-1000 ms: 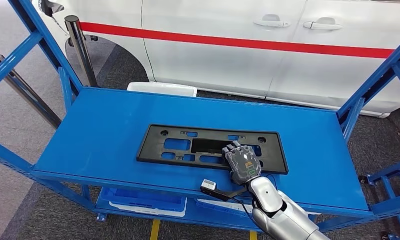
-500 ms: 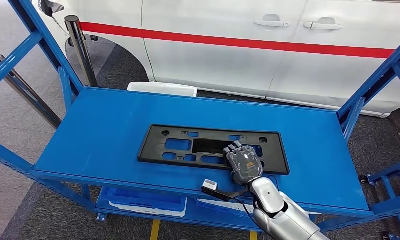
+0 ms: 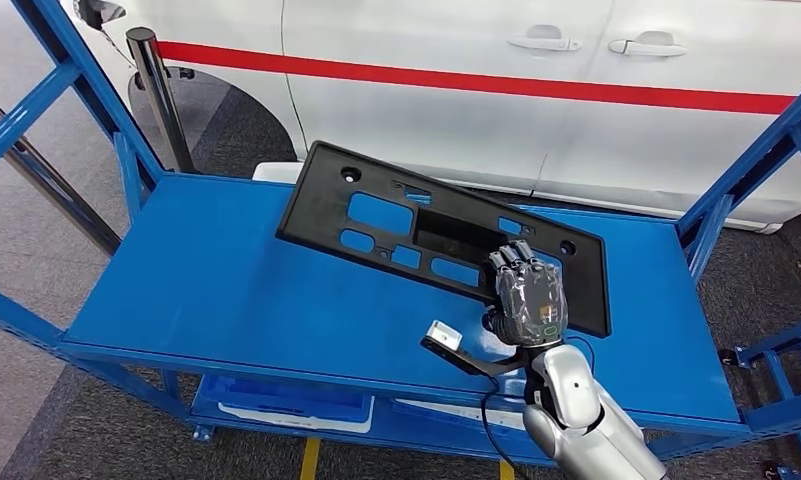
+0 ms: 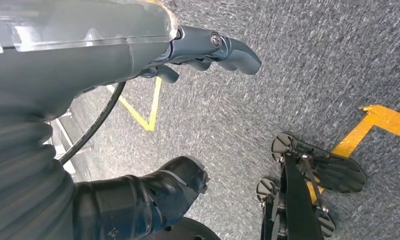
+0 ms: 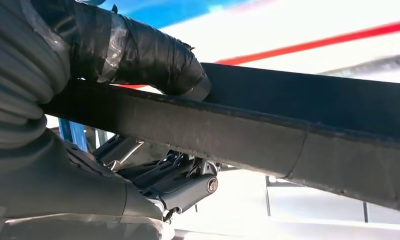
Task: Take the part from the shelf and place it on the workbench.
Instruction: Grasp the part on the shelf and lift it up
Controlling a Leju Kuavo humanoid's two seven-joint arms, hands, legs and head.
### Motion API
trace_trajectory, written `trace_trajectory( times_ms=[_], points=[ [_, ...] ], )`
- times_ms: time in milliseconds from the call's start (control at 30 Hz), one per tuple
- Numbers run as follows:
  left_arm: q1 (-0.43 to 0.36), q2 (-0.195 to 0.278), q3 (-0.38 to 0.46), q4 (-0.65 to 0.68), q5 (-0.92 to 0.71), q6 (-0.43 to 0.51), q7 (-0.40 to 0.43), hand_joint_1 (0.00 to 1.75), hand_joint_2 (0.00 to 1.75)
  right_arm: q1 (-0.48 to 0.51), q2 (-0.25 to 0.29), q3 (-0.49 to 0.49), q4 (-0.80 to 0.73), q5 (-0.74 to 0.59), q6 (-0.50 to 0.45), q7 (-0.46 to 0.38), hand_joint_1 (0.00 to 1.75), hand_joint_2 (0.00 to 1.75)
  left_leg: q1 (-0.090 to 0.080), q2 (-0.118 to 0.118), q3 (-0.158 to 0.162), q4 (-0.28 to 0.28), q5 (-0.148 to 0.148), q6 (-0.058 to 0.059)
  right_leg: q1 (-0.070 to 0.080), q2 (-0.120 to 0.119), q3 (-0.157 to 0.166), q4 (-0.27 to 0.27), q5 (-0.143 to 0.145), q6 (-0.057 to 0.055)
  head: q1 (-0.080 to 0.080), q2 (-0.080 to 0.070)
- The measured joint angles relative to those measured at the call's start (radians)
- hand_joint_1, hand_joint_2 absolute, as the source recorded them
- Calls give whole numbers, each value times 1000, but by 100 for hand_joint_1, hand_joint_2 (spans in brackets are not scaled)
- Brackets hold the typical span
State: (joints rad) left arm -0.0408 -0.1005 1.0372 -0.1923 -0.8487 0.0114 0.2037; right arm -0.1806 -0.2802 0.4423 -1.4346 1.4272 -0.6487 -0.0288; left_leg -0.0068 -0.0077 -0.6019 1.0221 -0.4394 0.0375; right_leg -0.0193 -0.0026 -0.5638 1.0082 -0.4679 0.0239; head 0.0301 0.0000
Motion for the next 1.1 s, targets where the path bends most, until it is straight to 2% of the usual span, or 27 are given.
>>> trace_trajectory(
  times_ms=[67,100,167,233,267,300,333,400,433,467,533,567,600,633,667,733,767,800,833,867,900,933,967,1000,1067,1100],
  points=[
    [-1,0,0,0,-4,1,0,0,175,4,-1,-10,-27,0,0,-4,175,175,2,2,3,-9,8,7,-1,0,1,1,-2,7,0,0],
    [-2,0,0,0,-5,1,0,0,175,6,-2,-14,-38,0,0,-6,175,175,5,3,4,-16,14,13,-1,1,-3,13,-16,9,0,0],
    [-4,0,0,0,-8,3,0,0,175,8,-4,-22,-52,1,0,-8,175,175,9,7,4,-27,25,22,-2,2,-31,90,-80,9,0,0],
    [-5,0,0,0,-10,4,1,0,175,11,-5,-26,-57,2,1,-10,175,175,8,7,-4,-24,28,24,-3,3,-78,215,-151,11,0,0],
    [-5,0,0,0,-11,4,3,0,175,14,-6,-27,-58,3,1,-11,175,175,8,7,-9,-21,29,24,-3,3,-91,258,-165,12,1,0],
    [-5,0,0,0,-13,4,5,0,175,16,-6,-28,-58,3,1,-12,175,175,9,7,-15,-16,30,23,-4,2,-88,267,-159,13,1,0],
    [-6,0,0,0,-15,4,8,0,175,18,-7,-29,-59,3,1,-13,175,175,10,7,-22,-10,31,21,-6,2,-66,237,-136,14,1,0],
    [-6,0,0,0,-20,4,14,0,175,18,-8,-31,-63,3,2,-15,175,175,11,5,-35,4,32,15,-8,3,8,111,-86,13,0,0],
    [-7,0,0,0,-22,4,17,0,175,18,-8,-32,-65,3,2,-17,175,175,11,4,-40,9,34,9,-5,4,33,63,-68,9,1,0],
    [-7,0,0,0,-24,4,19,0,175,19,-9,-32,-68,3,2,-17,175,175,10,3,-43,12,37,1,-3,6,45,36,-62,5,0,0],
    [-7,0,0,0,-26,4,21,0,175,20,-9,-33,-70,3,2,-19,175,175,9,0,-47,12,48,-15,3,9,37,32,-52,-7,0,0],
    [-6,0,0,0,-26,3,22,0,175,20,-9,-33,-71,3,2,-19,175,175,10,0,-51,13,51,-23,2,7,31,30,-47,-16,0,0],
    [-6,-1,0,0,-26,3,23,0,175,20,-9,-33,-72,3,2,-19,175,175,12,0,-57,20,40,-30,1,6,24,29,-40,-25,0,0],
    [-6,-1,0,0,-26,3,24,0,175,21,-9,-33,-73,3,2,-19,175,175,14,1,-68,41,14,-35,-1,4,15,27,-31,-35,0,0],
    [-6,-1,0,0,-26,3,24,0,175,21,-9,-34,-74,3,2,-20,175,175,16,2,-83,83,-29,-40,-2,2,4,25,-21,-43,0,0],
    [-6,-1,0,0,-26,3,24,0,175,21,-9,-34,-75,3,2,-20,175,175,18,2,-115,205,-123,-48,1,0,-20,27,-3,-50,0,0],
    [-7,-1,0,0,-26,3,24,0,175,22,-9,-34,-75,3,2,-20,175,175,18,2,-123,259,-148,-51,2,0,-33,28,7,-51,0,0],
    [-7,-1,0,0,-26,3,24,0,175,22,-9,-35,-75,3,3,-20,175,175,18,2,-116,286,-150,-51,4,-1,-46,30,15,-51,0,0],
    [-7,-2,0,0,-27,3,24,0,175,23,-9,-35,-75,3,3,-20,175,175,18,2,-94,279,-134,-49,6,-1,-58,31,24,-50,0,0],
    [-8,-2,0,0,-27,3,24,0,175,23,-9,-35,-75,2,3,-20,175,175,17,2,-53,236,-109,-45,8,-2,-69,33,32,-49,0,0],
    [-9,-2,0,0,-28,3,25,0,175,23,-9,-35,-75,0,4,-20,175,175,16,2,1,166,-91,-38,9,-2,-78,35,39,-48,0,0],
    [-12,-1,0,0,-28,3,25,0,175,23,-8,-35,-75,-3,5,-20,175,175,14,2,55,89,-86,-31,11,-2,-85,36,47,-45,0,0],
    [-14,-1,0,0,-29,4,26,0,175,23,-8,-35,-75,-7,6,-21,175,175,10,2,93,30,-86,-26,12,-3,-88,34,54,-40,0,0],
    [-16,0,0,0,-30,4,26,0,175,23,-8,-35,-75,-10,8,-22,175,175,7,2,115,-8,-91,-21,12,-4,-88,32,62,-35,0,0],
    [-16,0,0,0,-31,4,26,0,175,23,-8,-35,-75,-15,13,-25,175,175,4,1,114,-27,-79,-14,11,-5,-87,22,79,-22,1,0],
    [-16,0,0,0,-31,4,26,0,175,23,-8,-35,-75,-17,16,-26,175,175,6,4,111,-35,-68,-9,10,-3,-90,22,76,-16,1,0]
  ],
)
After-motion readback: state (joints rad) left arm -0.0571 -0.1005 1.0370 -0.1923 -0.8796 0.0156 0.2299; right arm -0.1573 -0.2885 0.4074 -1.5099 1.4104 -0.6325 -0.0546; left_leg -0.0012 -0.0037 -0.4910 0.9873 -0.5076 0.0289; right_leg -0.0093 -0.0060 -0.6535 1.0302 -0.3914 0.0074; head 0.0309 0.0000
